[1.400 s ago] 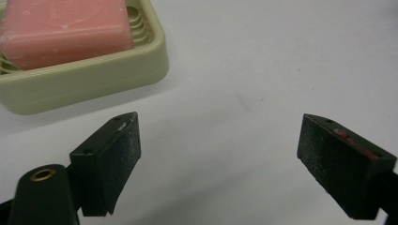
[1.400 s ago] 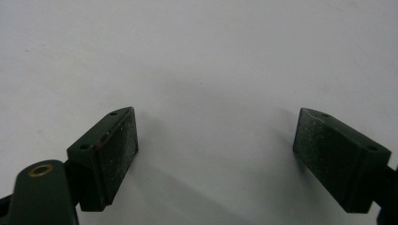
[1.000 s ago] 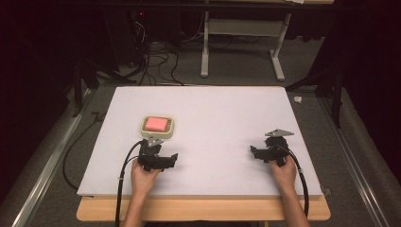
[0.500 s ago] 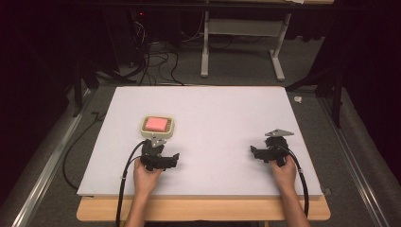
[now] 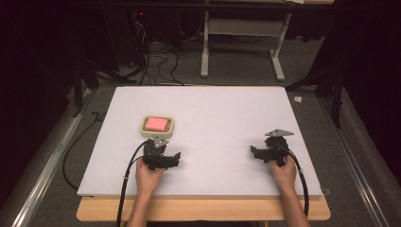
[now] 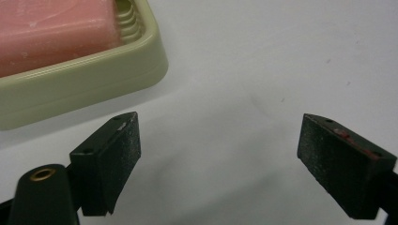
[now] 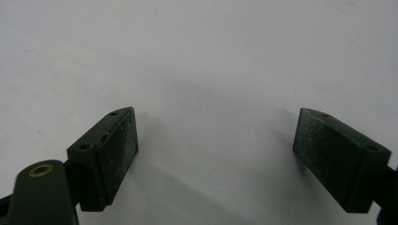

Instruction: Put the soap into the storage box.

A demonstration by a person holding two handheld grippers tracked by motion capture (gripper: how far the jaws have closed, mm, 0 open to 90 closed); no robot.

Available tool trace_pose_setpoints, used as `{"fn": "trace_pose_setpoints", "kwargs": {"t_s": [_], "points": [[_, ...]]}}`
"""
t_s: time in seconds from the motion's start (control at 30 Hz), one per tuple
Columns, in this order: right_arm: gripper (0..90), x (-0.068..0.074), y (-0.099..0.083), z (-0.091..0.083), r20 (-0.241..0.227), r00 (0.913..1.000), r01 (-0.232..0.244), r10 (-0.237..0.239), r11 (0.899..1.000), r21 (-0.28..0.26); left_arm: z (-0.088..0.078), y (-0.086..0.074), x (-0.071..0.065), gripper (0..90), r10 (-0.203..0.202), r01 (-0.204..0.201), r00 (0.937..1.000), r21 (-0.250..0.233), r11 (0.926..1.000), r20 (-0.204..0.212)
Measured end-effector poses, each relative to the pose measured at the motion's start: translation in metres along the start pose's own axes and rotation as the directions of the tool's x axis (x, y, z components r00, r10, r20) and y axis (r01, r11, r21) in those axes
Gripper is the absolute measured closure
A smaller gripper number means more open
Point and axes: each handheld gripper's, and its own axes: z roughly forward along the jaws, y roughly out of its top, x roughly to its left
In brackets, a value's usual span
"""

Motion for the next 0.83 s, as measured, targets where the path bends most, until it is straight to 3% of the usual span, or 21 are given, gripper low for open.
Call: {"fn": "trace_pose_setpoints", "kwargs": {"t_s": [0.33,0.43,0.83], "points": [[14.9,0.0,0.0,0.0,0.0,1.0,-0.001,0.001,1.0,0.0,0.011,-0.006,-0.002,14.8,0.017,-0.016,0.9993,0.034,0.9993,-0.033],[14.9,0.0,0.0,0.0,0.0,1.0,-0.001,0.001,1.0,0.0,0.012,-0.008,0.002,13.8,-0.015,0.015,0.9998,0.025,0.9996,-0.014],[14.9,0.0,0.0,0.0,0.0,1.0,0.0,0.0,1.0,0.0,0.012,-0.009,0.002,13.7,-0.014,0.015,0.9998,0.021,0.9997,-0.016]]}}
